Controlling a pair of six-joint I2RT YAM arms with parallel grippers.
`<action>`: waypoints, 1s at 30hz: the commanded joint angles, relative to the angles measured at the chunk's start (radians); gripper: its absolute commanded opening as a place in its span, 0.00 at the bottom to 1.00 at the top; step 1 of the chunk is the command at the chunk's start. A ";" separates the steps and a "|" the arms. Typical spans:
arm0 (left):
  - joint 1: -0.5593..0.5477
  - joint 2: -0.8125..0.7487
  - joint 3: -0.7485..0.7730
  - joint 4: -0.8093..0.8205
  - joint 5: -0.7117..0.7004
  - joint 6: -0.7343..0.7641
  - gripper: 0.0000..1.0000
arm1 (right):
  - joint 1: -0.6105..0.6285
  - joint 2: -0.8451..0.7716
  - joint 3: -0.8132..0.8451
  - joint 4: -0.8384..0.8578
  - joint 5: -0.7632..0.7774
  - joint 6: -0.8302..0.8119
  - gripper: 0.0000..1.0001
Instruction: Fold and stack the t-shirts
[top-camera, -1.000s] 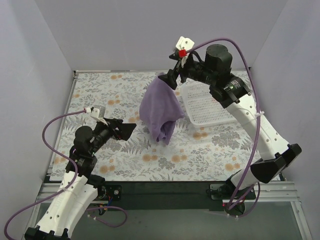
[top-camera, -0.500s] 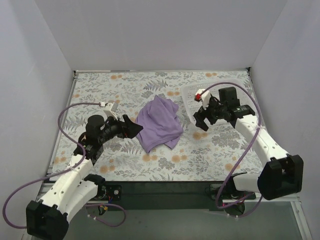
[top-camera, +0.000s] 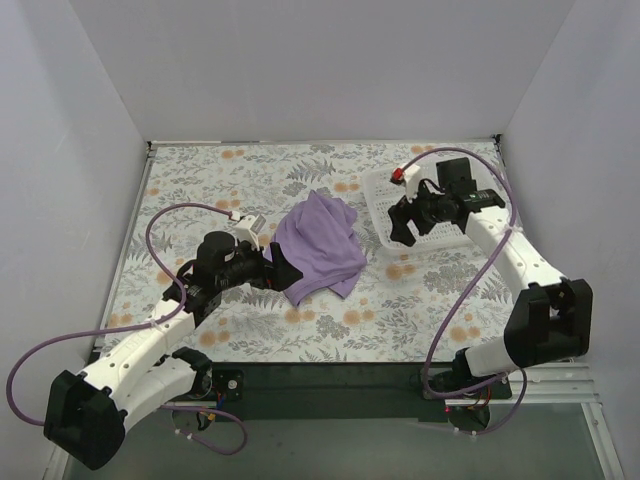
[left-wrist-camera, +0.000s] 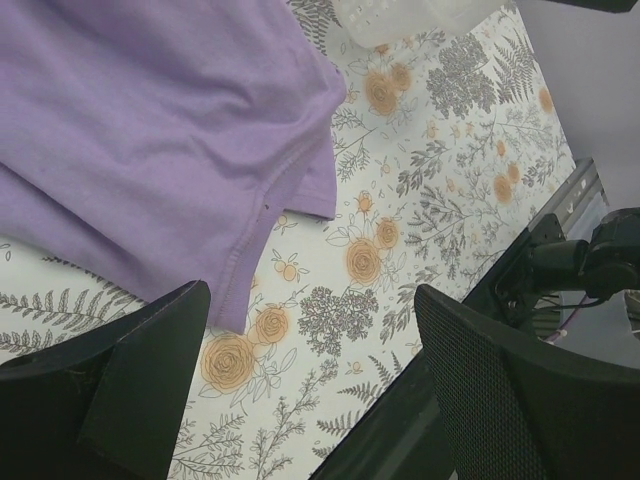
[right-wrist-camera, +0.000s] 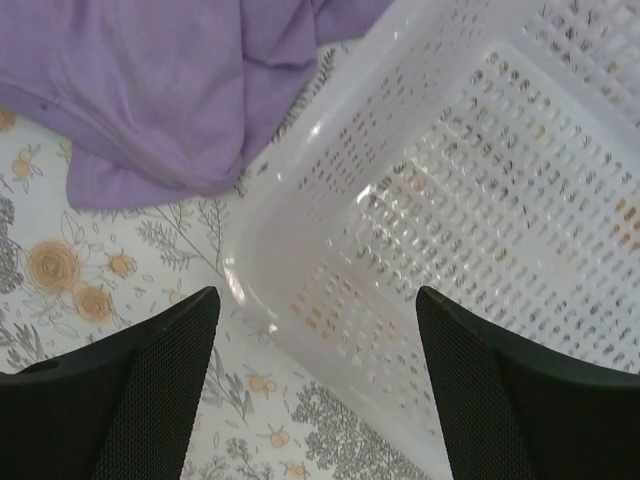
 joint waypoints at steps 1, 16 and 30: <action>-0.007 -0.023 0.038 -0.009 -0.033 0.018 0.83 | 0.078 0.069 0.144 0.009 0.019 0.095 0.90; -0.024 -0.008 0.041 -0.027 -0.069 0.022 0.83 | 0.274 0.433 0.343 0.074 0.569 0.189 0.54; -0.033 -0.020 0.045 -0.023 -0.032 0.028 0.83 | 0.083 -0.190 -0.195 -0.006 0.528 -0.473 0.24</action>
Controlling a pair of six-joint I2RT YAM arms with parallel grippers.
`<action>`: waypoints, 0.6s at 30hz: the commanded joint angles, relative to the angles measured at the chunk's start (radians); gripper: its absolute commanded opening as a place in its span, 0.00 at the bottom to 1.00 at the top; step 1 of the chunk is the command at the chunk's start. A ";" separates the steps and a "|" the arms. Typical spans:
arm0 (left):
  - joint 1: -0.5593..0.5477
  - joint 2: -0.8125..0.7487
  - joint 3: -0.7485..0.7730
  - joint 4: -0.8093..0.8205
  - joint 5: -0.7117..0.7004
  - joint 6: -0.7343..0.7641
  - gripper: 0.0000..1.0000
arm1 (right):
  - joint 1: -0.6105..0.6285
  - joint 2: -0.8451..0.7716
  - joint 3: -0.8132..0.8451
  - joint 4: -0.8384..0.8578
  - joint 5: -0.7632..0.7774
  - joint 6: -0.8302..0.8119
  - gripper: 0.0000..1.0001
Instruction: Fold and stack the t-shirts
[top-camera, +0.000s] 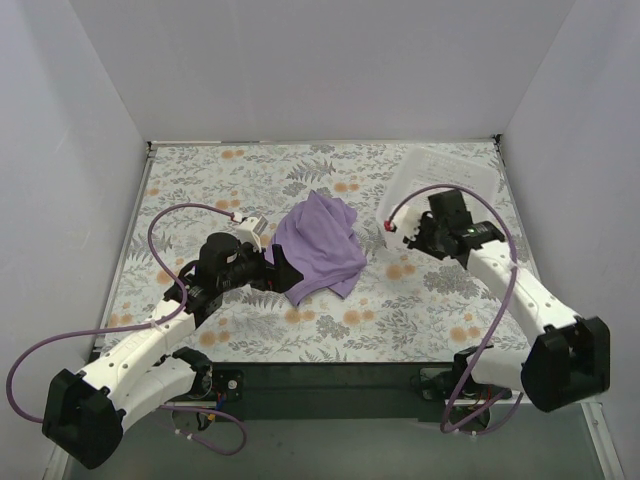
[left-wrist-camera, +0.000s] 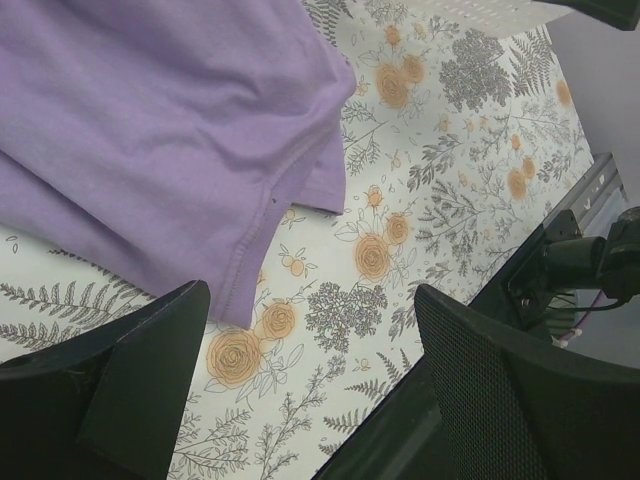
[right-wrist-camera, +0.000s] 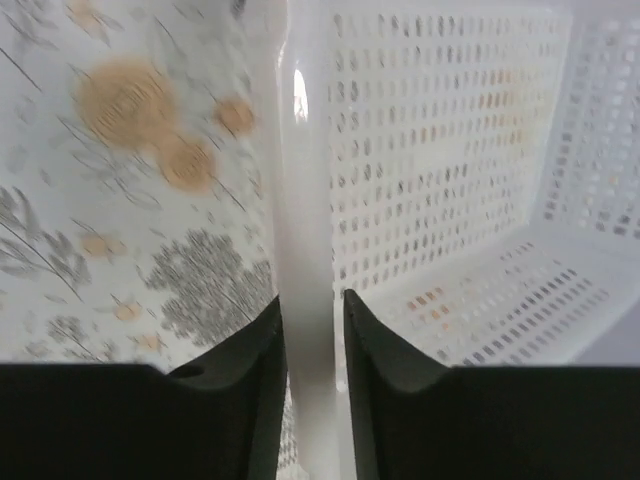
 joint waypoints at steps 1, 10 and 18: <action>-0.007 -0.018 0.043 0.000 0.023 0.017 0.83 | -0.126 -0.107 -0.079 0.010 0.059 -0.177 0.36; -0.007 -0.041 0.040 0.008 0.036 0.015 0.84 | -0.238 -0.270 -0.099 -0.019 -0.183 -0.104 0.98; -0.010 -0.051 0.038 0.007 0.031 0.012 0.84 | -0.239 0.049 0.235 0.148 -0.196 0.681 0.95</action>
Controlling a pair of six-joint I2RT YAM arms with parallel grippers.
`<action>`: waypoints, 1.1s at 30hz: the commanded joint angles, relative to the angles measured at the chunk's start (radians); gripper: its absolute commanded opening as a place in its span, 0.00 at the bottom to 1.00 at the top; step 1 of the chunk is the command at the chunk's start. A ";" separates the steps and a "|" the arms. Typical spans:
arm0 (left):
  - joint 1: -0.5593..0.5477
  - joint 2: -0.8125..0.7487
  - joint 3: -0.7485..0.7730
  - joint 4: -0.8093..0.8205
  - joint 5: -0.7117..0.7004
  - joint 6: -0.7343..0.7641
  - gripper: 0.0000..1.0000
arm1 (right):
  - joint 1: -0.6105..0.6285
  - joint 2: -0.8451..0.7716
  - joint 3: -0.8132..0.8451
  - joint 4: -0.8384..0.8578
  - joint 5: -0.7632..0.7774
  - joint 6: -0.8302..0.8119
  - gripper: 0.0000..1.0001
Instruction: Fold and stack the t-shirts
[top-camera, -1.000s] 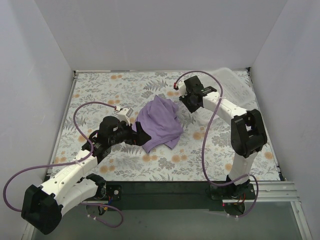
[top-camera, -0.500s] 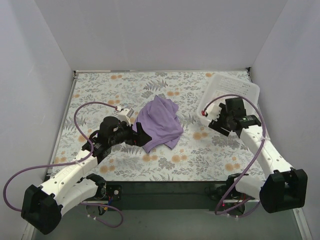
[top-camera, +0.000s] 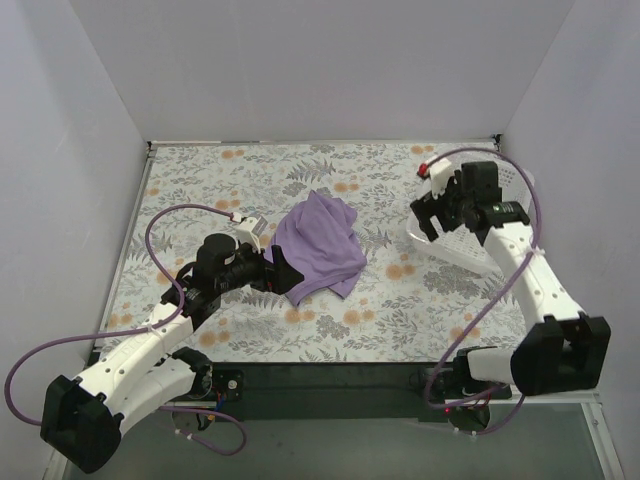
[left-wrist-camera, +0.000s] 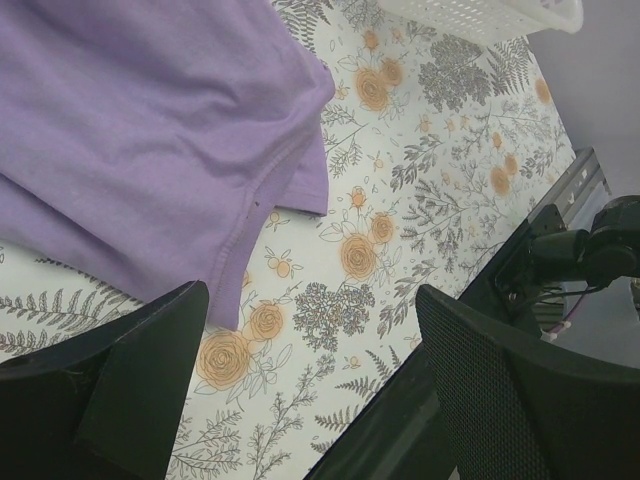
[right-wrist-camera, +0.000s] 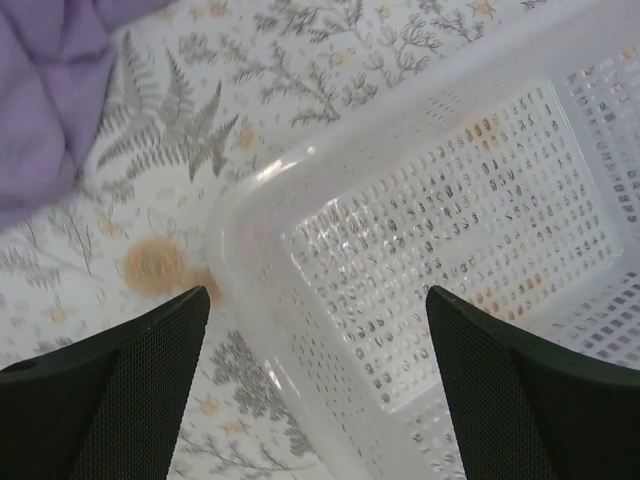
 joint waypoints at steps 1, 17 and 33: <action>-0.004 -0.020 0.038 0.007 0.003 0.009 0.85 | 0.000 0.190 0.169 0.132 0.065 0.553 0.95; -0.003 0.003 0.040 0.006 -0.001 0.011 0.86 | 0.003 0.647 0.423 0.148 0.239 0.659 0.54; -0.004 0.015 0.041 0.006 0.008 0.009 0.85 | 0.000 0.689 0.447 0.152 0.360 0.438 0.20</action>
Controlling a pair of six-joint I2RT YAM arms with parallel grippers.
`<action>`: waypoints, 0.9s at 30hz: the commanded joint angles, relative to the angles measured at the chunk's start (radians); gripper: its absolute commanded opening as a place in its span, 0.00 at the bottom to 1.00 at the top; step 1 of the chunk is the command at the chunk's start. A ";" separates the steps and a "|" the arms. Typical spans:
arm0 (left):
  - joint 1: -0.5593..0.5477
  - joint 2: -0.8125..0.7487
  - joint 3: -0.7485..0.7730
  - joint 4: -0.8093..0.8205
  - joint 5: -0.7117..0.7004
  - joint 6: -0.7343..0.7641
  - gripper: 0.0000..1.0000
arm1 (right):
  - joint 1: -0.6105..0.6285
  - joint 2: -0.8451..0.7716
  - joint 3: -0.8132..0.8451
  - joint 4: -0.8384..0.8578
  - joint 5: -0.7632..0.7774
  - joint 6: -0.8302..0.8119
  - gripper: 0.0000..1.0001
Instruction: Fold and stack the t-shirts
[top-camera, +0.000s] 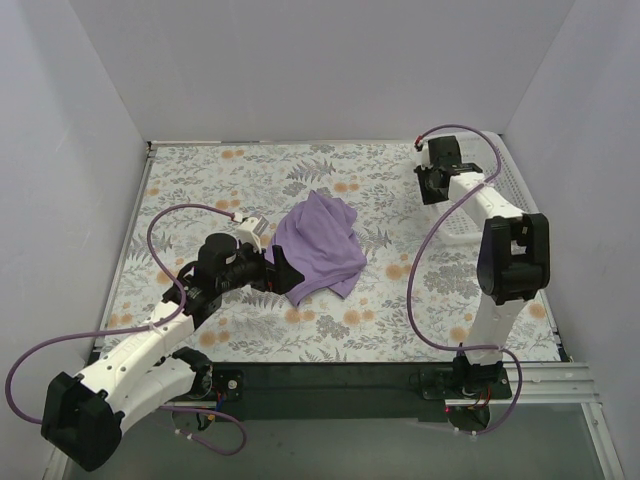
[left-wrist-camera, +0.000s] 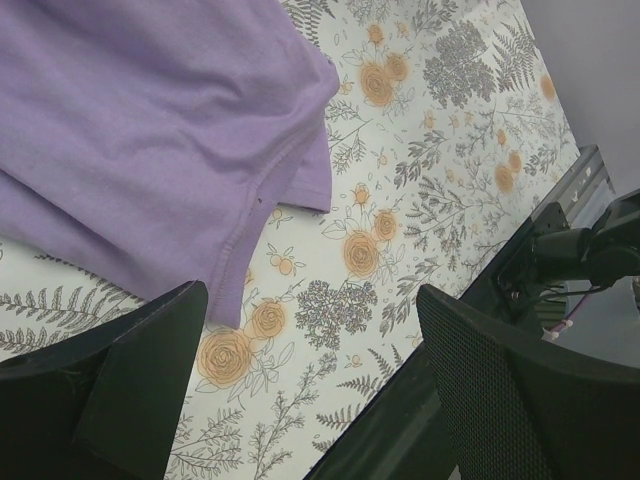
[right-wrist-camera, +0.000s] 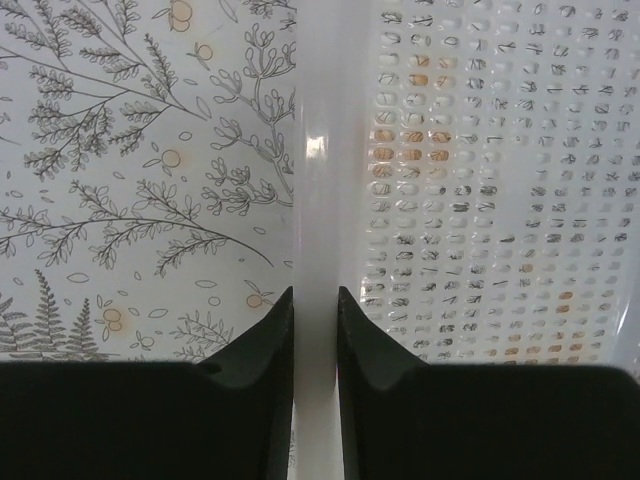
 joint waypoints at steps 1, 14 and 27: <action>-0.004 0.004 0.040 0.006 0.009 0.009 0.86 | -0.014 0.061 0.107 0.008 0.055 -0.037 0.20; -0.008 0.032 0.034 0.046 0.085 0.008 0.86 | -0.044 0.207 0.324 0.008 0.167 -0.043 0.43; -0.103 0.009 -0.007 0.125 0.068 0.060 0.86 | 0.045 -0.294 -0.067 0.062 -0.139 -0.153 0.80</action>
